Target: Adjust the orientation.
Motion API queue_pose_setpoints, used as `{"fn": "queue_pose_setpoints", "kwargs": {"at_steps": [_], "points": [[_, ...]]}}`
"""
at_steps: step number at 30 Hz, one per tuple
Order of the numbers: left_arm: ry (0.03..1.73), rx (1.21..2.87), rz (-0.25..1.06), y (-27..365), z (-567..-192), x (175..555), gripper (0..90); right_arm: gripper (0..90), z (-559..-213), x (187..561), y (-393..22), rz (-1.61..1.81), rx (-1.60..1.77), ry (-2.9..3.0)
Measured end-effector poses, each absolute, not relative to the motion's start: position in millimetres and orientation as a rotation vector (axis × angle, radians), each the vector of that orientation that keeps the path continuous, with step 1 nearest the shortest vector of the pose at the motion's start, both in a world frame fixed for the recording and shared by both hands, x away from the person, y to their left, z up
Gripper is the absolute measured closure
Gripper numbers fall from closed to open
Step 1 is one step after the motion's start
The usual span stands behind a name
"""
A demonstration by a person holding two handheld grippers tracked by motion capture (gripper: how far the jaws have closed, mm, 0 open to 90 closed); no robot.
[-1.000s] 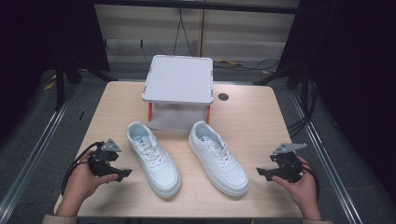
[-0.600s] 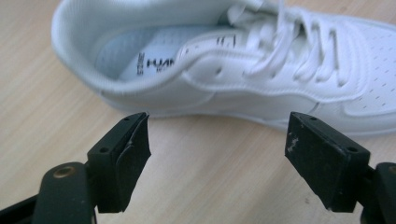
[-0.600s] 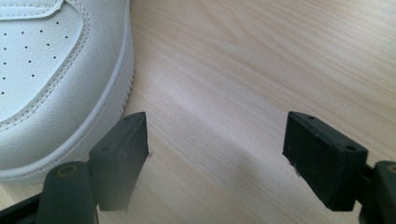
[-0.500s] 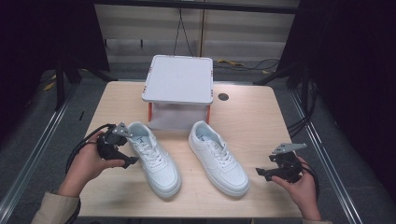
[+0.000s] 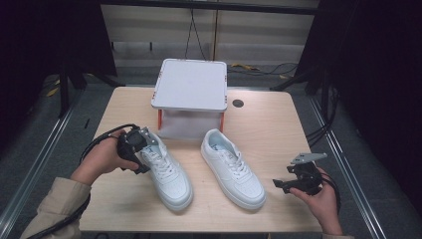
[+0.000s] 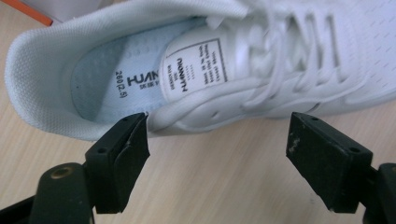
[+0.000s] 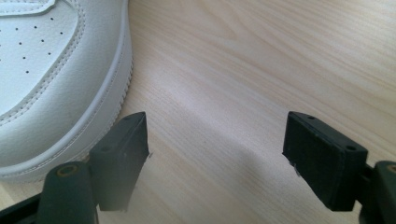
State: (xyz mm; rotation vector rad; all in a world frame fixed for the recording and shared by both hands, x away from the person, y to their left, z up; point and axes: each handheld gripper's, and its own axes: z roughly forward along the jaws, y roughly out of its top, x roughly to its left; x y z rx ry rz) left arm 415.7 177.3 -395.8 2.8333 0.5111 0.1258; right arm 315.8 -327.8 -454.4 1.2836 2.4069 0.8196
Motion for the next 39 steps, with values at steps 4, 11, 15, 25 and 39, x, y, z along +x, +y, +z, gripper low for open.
{"fn": "queue_pose_setpoints", "kwargs": {"at_steps": [4,11,15,25,39], "points": [[0.454,2.859,0.112,172.8,-403.9,423.6,20.0,21.7,-455.7,316.1,-327.6,0.82,1.287,2.406],[0.356,2.945,0.098,167.9,-402.8,433.3,25.4,22.1,-456.5,316.3,-327.2,0.829,1.287,2.411],[0.34,2.953,0.091,168.0,-402.4,435.5,29.2,22.3,-457.3,316.3,-328.2,0.833,1.292,2.409],[0.433,3.015,0.115,172.9,-392.5,433.2,60.0,22.6,-458.7,316.6,-328.5,0.837,1.302,2.408],[0.252,2.916,0.174,183.7,-382.0,438.5,46.0,22.9,-456.9,317.1,-325.6,0.837,1.277,2.408]]}}
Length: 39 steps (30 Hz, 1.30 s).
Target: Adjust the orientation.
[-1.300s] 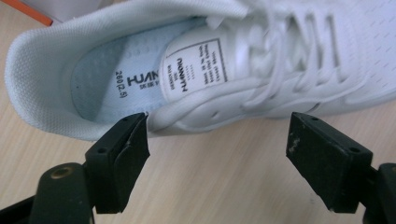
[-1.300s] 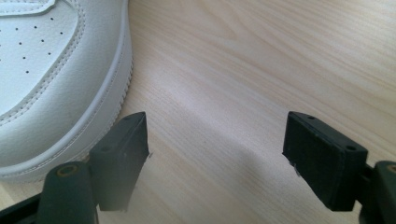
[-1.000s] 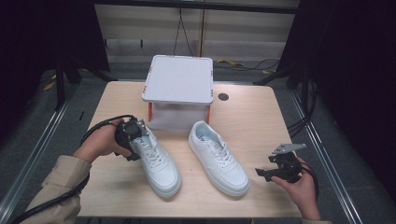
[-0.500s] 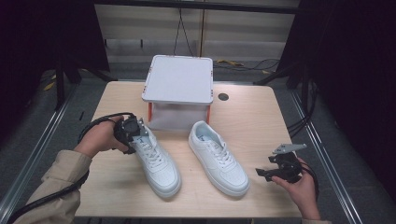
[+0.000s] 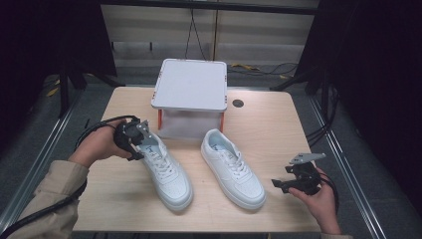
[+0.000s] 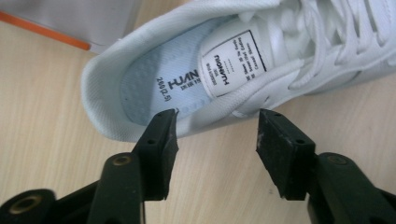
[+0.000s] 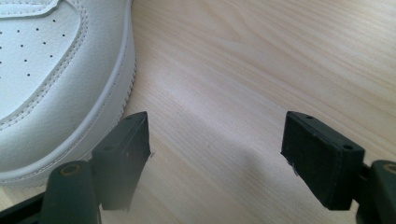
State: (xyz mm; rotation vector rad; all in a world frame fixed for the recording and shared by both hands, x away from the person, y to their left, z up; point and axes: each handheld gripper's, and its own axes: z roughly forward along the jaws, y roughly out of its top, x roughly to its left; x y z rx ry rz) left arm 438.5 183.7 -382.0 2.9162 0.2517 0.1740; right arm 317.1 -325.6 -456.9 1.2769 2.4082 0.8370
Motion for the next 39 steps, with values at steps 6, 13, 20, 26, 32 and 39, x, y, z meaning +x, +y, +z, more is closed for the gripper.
{"fn": "queue_pose_setpoints", "kwargs": {"at_steps": [6,13,20,26,32,39], "points": [[0.085,2.956,0.106,173.1,-415.2,447.3,32.2,22.9,-459.3,317.4,-324.8,0.823,1.272,2.419],[0.265,3.014,0.033,166.4,-433.1,447.3,40.5,23.3,-461.4,318.5,-326.4,0.82,1.282,2.42],[0.577,2.955,-0.044,182.4,-426.8,419.2,66.9,24.1,-459.5,317.8,-326.4,0.823,1.282,2.41],[0.398,2.932,0.048,185.1,-426.9,391.1,70.2,24.4,-455.5,318.0,-319.4,0.831,1.253,2.41],[0.425,3.001,0.072,181.3,-433.1,395.7,59.1,24.4,-455.3,319.2,-316.3,0.832,1.241,2.416],[0.53,3.056,0.005,169.2,-430.8,395.2,75.9,24.5,-456.2,318.9,-323.6,0.848,1.269,2.399]]}}
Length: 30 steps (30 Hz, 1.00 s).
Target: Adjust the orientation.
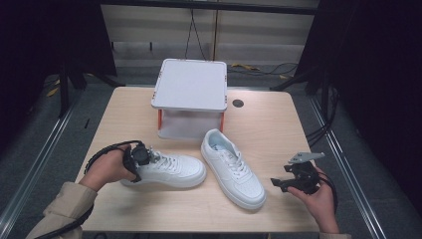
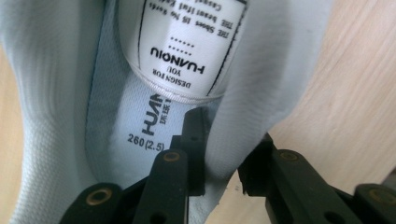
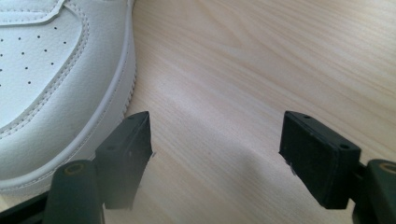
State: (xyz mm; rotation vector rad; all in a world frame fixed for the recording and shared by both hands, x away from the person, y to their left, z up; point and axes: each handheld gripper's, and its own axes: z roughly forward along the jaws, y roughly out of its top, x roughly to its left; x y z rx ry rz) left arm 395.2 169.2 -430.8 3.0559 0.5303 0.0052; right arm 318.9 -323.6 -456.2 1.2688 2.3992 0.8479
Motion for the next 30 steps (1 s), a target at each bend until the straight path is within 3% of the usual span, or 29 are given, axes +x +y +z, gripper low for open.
{"fn": "queue_pose_setpoints", "kwargs": {"at_steps": [11,22,30], "points": [[0.599,2.908,-0.088,156.9,-391.8,376.7,82.9,24.5,-451.2,318.1,-318.5,0.864,1.248,2.404],[0.796,2.814,0.098,164.6,-363.4,393.2,83.6,24.5,-448.6,319.1,-318.8,0.872,1.244,2.392],[0.946,2.707,0.162,130.7,-386.0,421.4,83.0,24.5,-446.2,318.8,-321.7,0.88,1.237,2.385]]}}
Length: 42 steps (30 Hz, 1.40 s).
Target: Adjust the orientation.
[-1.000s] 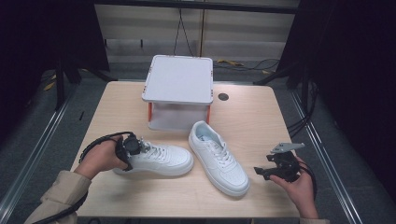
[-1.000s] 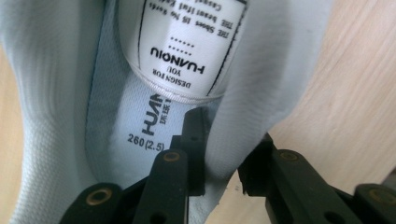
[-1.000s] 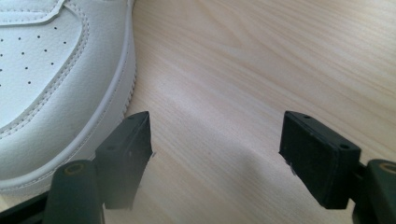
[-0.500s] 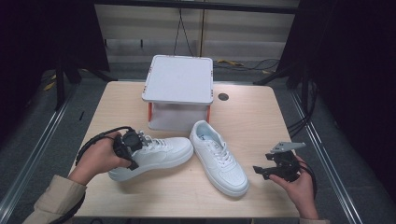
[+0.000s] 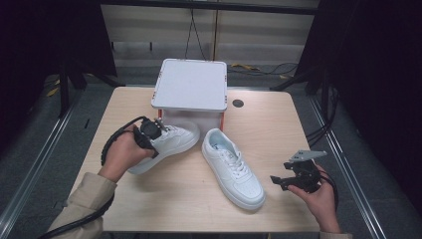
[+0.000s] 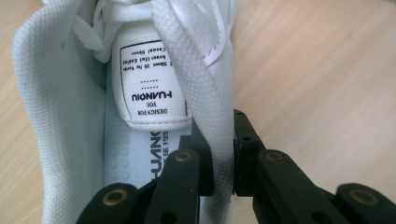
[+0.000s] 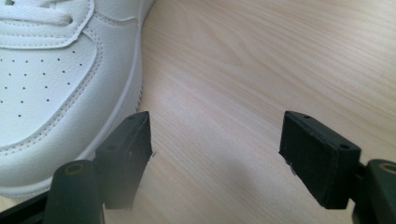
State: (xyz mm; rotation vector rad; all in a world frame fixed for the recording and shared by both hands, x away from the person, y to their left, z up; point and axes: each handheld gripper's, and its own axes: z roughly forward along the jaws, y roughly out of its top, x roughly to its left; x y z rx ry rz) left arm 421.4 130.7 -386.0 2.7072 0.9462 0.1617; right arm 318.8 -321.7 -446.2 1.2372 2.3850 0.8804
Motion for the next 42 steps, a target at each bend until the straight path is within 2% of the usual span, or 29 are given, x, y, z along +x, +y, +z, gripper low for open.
{"fn": "queue_pose_setpoints", "kwargs": {"at_steps": [1,9,14,17,25,28,31,34,37,39,42], "points": [[0.974,2.711,0.127,126.3,-392.1,422.0,82.7,24.3,-446.8,318.9,-322.8,0.881,1.238,2.383],[0.909,2.771,0.153,116.9,-413.7,411.7,81.4,23.8,-448.2,320.2,-320.6,0.879,1.228,2.396],[0.898,2.727,0.048,120.9,-428.2,407.6,78.7,23.8,-446.6,319.9,-317.1,0.872,1.223,2.401],[0.841,2.755,0.087,121.3,-426.0,405.3,76.0,23.8,-446.8,319.9,-317.8,0.87,1.223,2.399],[0.724,2.788,0.11,133.6,-404.8,398.4,42.3,23.8,-448.6,319.9,-319.4,0.876,1.234,2.398],[0.682,2.826,0.103,141.4,-403.8,393.8,35.8,23.8,-448.4,319.5,-318.9,0.874,1.231,2.399],[0.673,2.872,0.095,148.0,-411.2,391.0,33.7,23.8,-449.8,319.9,-317.3,0.868,1.233,2.406],[0.605,2.878,0.065,152.6,-420.7,390.1,39.8,23.8,-451.7,320.4,-315.8,0.862,1.233,2.414],[0.615,2.891,0.078,151.4,-422.1,390.5,65.7,23.8,-453.0,321.1,-315.2,0.855,1.231,2.419],[0.623,2.895,0.027,147.7,-422.1,391.6,72.0,23.8,-454.1,321.7,-314.9,0.859,1.235,2.421],[0.637,2.901,-0.01,142.7,-420.8,390.6,76.8,23.8,-454.3,322.3,-316.3,0.856,1.239,2.416]]}}
